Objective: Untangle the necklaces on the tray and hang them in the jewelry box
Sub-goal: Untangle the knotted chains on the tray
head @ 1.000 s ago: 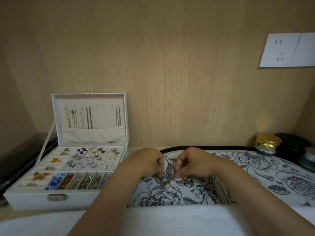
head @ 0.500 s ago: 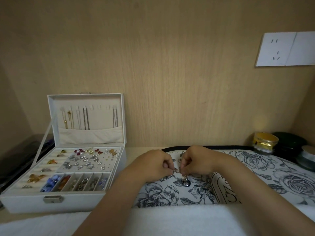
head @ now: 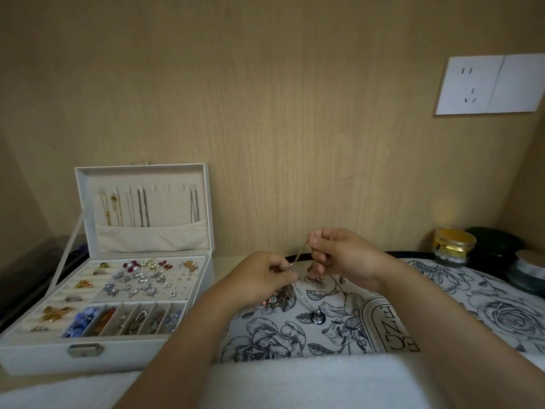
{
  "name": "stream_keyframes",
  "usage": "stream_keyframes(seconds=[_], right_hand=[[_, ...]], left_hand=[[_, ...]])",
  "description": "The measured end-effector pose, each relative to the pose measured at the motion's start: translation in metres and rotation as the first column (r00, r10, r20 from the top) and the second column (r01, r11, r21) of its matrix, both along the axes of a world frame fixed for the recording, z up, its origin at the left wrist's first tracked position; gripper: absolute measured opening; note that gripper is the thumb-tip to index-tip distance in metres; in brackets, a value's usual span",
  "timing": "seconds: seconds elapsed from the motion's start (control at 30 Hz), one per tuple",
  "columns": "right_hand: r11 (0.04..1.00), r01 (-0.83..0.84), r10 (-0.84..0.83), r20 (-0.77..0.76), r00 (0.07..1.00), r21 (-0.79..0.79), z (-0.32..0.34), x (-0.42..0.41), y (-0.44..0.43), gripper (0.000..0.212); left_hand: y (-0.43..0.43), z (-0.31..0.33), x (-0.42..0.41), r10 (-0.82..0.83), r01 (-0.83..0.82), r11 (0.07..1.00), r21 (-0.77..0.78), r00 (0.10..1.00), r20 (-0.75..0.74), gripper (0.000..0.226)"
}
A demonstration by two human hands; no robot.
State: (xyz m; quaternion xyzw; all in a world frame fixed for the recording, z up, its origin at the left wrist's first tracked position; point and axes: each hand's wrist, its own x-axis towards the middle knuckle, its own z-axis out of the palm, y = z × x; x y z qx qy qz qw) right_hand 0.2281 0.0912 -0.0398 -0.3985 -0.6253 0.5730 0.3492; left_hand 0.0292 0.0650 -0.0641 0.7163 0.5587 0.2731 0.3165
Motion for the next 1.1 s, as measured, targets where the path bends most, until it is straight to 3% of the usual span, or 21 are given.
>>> stream_keyframes(seconds=[0.13,0.27,0.5,0.67,0.73,0.87,1.1], right_hand=[[0.991,0.127,-0.128,0.009,0.992,0.046,-0.002,0.002,0.003,0.017],[0.95,0.254,-0.284,0.161,0.945,0.182,-0.008,0.004,0.005,0.016],[0.907,0.161,-0.309,0.356,0.882,0.388,-0.018,0.001,0.007,0.014],[0.889,0.072,-0.312,0.486,0.816,0.451,-0.019,-0.008,0.001,0.017],[0.91,0.088,-0.289,0.469,0.835,0.406,-0.015,-0.012,-0.004,0.011],[0.972,0.046,-0.119,0.314,0.942,0.23,-0.011,-0.018,-0.012,0.022],[0.978,0.103,-0.134,0.172,0.976,0.182,-0.009,-0.015,-0.01,0.01]], left_hand=[[0.001,0.006,-0.006,0.044,-0.043,0.999,-0.027,0.998,0.038,0.011],[-0.001,0.007,-0.007,0.041,-0.034,0.997,-0.066,0.994,0.102,0.008],[-0.001,0.01,-0.001,0.099,-0.099,0.995,-0.016,0.995,0.023,0.015],[-0.004,0.015,0.003,0.113,-0.111,0.994,-0.021,0.99,0.087,0.017],[-0.005,0.016,0.004,0.127,-0.122,0.992,-0.044,0.98,0.155,0.02],[-0.005,0.019,0.004,0.148,-0.141,0.989,-0.049,0.97,0.191,0.02],[-0.006,0.028,-0.013,0.117,-0.107,0.988,0.109,0.989,-0.09,0.027]])
